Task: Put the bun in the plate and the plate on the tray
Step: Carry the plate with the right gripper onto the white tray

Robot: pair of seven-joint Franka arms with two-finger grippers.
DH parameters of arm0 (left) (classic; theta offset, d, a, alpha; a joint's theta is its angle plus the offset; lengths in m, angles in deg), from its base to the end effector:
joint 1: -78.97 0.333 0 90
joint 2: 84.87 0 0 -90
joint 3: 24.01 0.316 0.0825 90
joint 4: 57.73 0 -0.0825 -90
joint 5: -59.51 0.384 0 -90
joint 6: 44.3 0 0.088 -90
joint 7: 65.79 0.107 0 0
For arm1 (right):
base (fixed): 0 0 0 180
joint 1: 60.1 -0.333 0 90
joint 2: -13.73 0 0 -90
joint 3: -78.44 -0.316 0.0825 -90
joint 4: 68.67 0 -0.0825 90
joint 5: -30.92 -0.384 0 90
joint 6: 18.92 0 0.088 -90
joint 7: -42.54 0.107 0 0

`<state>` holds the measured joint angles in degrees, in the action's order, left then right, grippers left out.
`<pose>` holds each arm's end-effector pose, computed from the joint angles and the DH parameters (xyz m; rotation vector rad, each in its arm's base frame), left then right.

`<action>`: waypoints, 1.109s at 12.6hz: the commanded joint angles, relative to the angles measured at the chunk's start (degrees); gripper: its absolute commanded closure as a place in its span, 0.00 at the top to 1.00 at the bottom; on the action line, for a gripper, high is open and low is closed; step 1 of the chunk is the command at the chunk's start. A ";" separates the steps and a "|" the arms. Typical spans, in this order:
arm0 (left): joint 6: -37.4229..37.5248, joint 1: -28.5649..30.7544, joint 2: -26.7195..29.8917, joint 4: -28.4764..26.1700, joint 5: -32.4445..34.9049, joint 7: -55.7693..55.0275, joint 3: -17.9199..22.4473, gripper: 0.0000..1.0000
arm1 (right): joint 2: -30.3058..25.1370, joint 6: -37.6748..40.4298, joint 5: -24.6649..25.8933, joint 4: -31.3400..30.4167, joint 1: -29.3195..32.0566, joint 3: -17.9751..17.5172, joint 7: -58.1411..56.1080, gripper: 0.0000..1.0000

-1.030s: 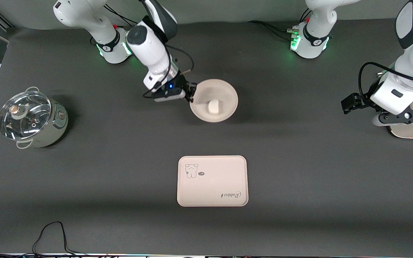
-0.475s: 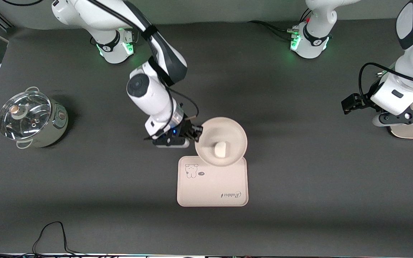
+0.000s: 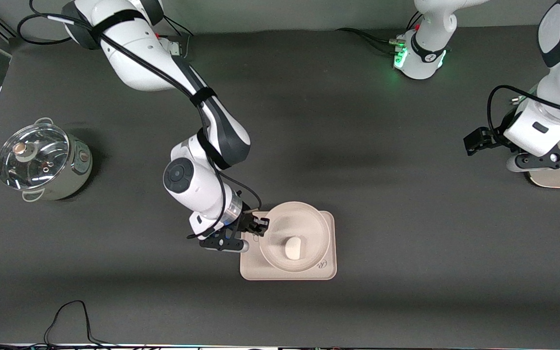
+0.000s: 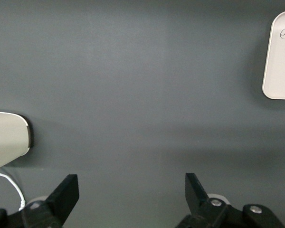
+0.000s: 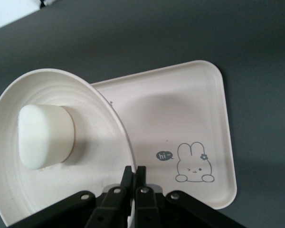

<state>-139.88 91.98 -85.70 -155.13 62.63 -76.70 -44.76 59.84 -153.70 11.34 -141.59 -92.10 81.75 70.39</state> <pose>0.5574 -0.0692 0.5641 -3.0845 -0.0752 0.0567 0.6714 0.3869 0.3005 -2.7887 0.2372 -0.1845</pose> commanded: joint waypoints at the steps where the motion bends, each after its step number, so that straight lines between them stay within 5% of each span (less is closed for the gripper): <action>1: -0.75 0.00 -0.57 0.99 0.13 0.36 0.27 1.00 | 5.02 -3.44 -1.87 3.14 0.01 -0.24 -2.09 0.00; 9: -0.93 0.00 -0.66 0.99 -0.14 0.36 0.45 1.00 | 10.84 -11.56 -1.87 2.17 0.02 -0.42 -2.09 0.02; 11: -0.93 0.17 -0.66 0.99 -0.23 0.45 0.53 1.00 | 10.58 -11.47 -1.87 2.17 0.02 -0.42 -1.75 0.88; 12: -0.84 0.17 -0.66 0.99 -0.23 0.45 0.54 1.00 | 10.05 -11.21 -1.87 2.26 0.02 -0.42 -1.57 1.00; 14: -0.84 0.17 -0.66 0.99 -0.23 0.45 0.54 1.00 | 7.43 -8.16 -1.78 2.26 0.02 -0.42 -1.39 1.00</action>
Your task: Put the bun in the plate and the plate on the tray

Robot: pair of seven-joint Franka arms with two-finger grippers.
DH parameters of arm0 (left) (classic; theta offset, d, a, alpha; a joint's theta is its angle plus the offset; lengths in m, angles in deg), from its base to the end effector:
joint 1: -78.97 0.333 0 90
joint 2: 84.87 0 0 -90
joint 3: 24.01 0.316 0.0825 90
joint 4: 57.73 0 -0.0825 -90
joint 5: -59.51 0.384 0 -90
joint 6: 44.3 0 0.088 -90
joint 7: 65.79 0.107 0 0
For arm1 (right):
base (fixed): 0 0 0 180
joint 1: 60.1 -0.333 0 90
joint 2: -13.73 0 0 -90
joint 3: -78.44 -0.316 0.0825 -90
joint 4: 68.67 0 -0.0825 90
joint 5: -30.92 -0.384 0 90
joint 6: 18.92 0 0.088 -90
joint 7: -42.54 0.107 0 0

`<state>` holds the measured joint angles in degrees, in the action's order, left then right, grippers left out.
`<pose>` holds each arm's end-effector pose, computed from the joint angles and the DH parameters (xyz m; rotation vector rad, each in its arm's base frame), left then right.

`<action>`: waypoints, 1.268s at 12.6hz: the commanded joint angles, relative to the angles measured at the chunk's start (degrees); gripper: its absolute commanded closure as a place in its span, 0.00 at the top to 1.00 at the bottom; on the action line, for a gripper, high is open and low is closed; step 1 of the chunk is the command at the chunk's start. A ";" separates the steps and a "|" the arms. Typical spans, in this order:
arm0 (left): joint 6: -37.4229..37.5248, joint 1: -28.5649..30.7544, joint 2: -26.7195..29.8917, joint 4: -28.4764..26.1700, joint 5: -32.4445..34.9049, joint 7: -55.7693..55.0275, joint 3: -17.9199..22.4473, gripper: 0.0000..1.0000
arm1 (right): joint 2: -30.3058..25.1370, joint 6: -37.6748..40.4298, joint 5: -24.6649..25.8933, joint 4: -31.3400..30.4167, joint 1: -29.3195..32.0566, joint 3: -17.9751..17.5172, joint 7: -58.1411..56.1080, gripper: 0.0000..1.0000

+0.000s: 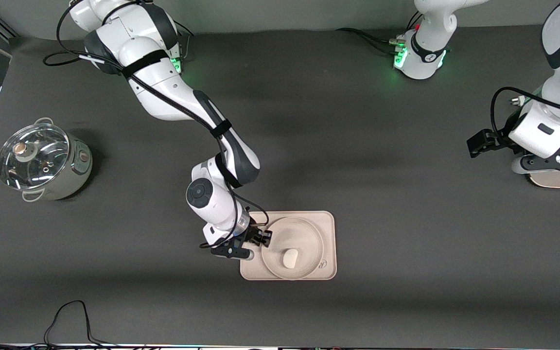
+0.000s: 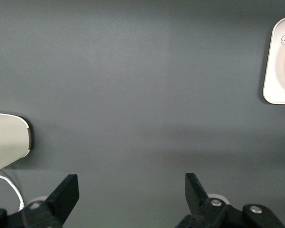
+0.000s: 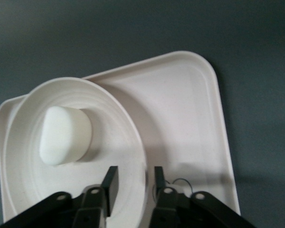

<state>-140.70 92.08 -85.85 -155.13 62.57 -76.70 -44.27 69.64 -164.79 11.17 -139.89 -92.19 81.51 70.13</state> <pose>0.5603 -0.0637 0.5639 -3.0883 -0.0907 0.0397 0.6792 0.3862 0.2030 -2.7858 0.2769 -0.2744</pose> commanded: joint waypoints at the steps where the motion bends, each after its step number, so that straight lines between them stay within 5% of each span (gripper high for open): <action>1: -0.02 0.07 -0.51 0.99 -0.16 0.45 0.05 1.00 | -4.22 6.61 -1.52 0.73 0.10 0.09 -1.14 1.00; 4: -0.02 0.07 -0.51 0.99 -0.16 0.45 0.05 1.00 | -12.11 18.64 -1.26 0.38 1.76 0.61 -0.78 1.00; 8: -0.02 0.07 -0.51 0.99 -0.16 0.45 0.05 1.00 | -25.82 40.97 1.10 -1.36 2.12 6.50 -1.66 1.00; 12: -0.11 0.07 -0.51 0.99 -0.25 0.45 0.13 1.00 | -46.38 48.91 10.07 -16.72 7.29 5.89 -6.02 1.00; 16: -0.11 0.16 -0.51 0.99 -0.25 0.45 0.13 1.00 | -53.10 53.58 17.80 -20.27 19.49 3.44 -21.93 1.00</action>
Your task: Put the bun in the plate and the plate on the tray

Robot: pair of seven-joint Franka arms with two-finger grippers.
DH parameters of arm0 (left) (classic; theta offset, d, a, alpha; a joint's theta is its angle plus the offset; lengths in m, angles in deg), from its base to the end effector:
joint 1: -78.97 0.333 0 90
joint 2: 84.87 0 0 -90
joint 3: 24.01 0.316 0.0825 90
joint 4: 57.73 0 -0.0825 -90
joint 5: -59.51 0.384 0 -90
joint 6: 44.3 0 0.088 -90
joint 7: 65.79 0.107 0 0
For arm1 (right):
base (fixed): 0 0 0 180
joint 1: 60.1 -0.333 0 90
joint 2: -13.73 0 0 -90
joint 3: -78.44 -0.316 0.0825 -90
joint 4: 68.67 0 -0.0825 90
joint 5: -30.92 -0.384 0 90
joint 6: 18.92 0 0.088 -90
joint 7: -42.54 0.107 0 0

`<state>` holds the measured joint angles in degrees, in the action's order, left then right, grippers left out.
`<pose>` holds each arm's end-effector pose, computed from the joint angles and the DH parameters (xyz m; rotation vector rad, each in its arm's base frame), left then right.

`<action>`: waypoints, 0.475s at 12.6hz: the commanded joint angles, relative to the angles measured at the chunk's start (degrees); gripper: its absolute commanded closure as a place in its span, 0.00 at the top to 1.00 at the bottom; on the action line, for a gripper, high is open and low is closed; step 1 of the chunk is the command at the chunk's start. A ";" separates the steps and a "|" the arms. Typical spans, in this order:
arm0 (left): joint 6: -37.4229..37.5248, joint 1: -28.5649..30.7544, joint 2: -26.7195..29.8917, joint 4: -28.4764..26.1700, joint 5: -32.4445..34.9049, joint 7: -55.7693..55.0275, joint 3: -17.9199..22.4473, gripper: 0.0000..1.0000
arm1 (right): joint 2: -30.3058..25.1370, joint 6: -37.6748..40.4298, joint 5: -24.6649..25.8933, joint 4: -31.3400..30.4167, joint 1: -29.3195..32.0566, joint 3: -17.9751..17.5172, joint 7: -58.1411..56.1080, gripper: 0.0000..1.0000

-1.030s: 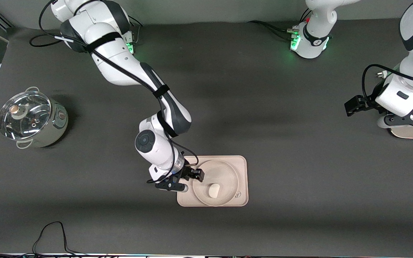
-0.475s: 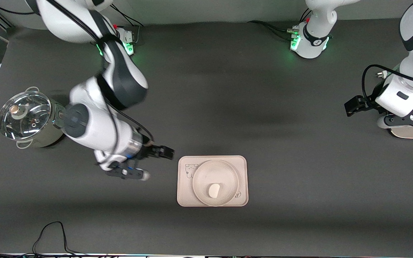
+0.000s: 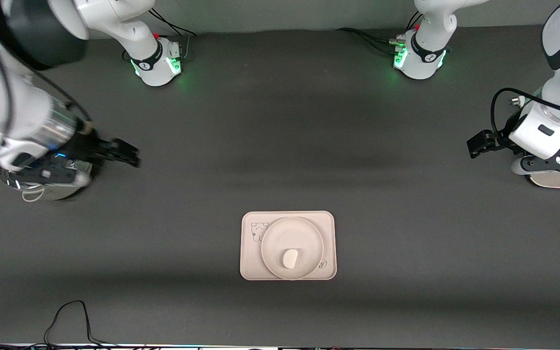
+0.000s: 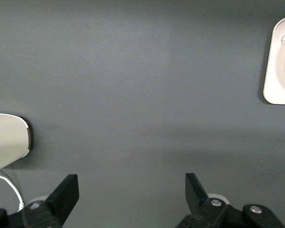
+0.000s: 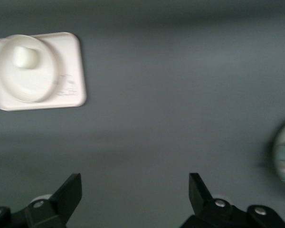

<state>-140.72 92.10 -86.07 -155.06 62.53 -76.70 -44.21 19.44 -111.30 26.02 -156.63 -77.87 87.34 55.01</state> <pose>0.5614 -0.0628 0.5625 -3.0899 -0.0929 0.0433 0.5782 0.1036 0.5889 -3.0746 0.1026 0.0522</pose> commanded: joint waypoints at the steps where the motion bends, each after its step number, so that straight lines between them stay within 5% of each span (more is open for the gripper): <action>1: -0.09 0.23 -0.29 0.92 -0.21 0.45 -0.01 1.00 | -3.33 0.26 3.05 -3.53 8.16 -3.18 -9.19 1.00; 6: -0.09 0.14 -0.29 0.92 -0.30 0.45 -0.01 1.00 | -3.69 -0.35 6.65 -3.35 13.20 -4.25 -13.08 1.00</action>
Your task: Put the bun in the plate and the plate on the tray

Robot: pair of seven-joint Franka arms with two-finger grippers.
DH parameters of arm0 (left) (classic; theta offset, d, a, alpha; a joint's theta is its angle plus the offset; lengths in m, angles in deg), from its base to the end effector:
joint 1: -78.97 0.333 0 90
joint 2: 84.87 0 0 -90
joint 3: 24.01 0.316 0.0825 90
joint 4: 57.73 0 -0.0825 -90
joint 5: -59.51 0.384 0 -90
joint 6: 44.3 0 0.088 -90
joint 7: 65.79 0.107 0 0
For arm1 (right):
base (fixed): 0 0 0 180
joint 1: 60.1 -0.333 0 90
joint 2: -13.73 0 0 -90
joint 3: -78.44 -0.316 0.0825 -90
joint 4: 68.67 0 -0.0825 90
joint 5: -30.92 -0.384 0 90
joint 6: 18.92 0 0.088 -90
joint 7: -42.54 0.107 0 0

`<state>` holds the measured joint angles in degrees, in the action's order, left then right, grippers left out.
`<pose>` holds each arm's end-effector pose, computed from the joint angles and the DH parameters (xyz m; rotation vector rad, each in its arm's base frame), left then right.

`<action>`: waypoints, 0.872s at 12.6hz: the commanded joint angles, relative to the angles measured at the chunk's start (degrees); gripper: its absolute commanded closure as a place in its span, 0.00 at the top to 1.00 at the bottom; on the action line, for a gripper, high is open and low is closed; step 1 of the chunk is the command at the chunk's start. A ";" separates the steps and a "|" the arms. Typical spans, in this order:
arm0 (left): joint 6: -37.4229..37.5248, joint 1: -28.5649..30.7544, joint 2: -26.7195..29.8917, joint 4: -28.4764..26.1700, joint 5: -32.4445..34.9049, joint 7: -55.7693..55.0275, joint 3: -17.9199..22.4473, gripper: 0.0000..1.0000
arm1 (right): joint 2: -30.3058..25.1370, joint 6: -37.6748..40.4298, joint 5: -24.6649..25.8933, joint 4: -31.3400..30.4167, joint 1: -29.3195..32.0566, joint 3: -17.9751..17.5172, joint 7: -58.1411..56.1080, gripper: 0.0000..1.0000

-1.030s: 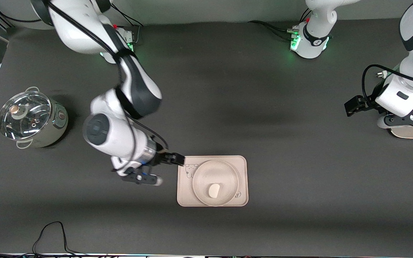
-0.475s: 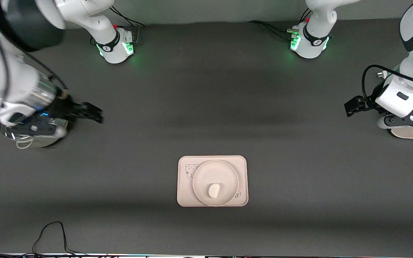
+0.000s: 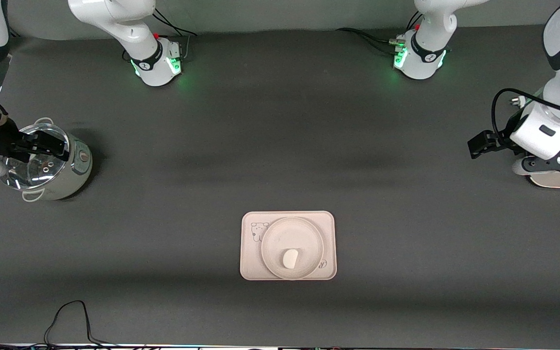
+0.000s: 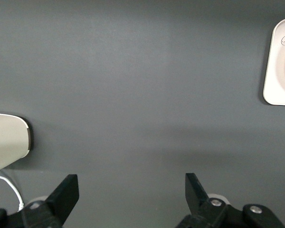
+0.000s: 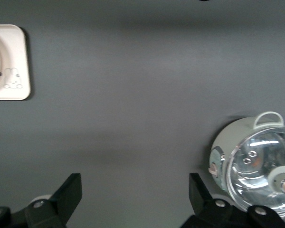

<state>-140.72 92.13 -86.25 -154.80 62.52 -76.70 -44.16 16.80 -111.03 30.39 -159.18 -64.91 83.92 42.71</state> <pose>0.5625 -0.0619 0.5630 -3.0913 -0.0953 0.0413 0.5729 -0.0043 0.5934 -3.1370 0.0236 0.0398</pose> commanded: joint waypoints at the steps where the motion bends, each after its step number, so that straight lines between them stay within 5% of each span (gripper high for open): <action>1: -0.09 0.20 -0.11 0.66 -0.29 0.45 -0.07 1.00 | -0.97 -0.70 2.37 -0.89 0.33 -0.22 -0.87 1.00; 11: -0.26 0.03 -0.11 0.66 -0.29 0.36 -0.07 1.00 | -0.96 -0.27 2.46 -0.80 -0.38 2.33 -1.75 1.00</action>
<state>-140.72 92.13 -86.31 -154.77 62.50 -76.70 -44.16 16.80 -111.23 31.66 -159.21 -64.82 85.98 41.85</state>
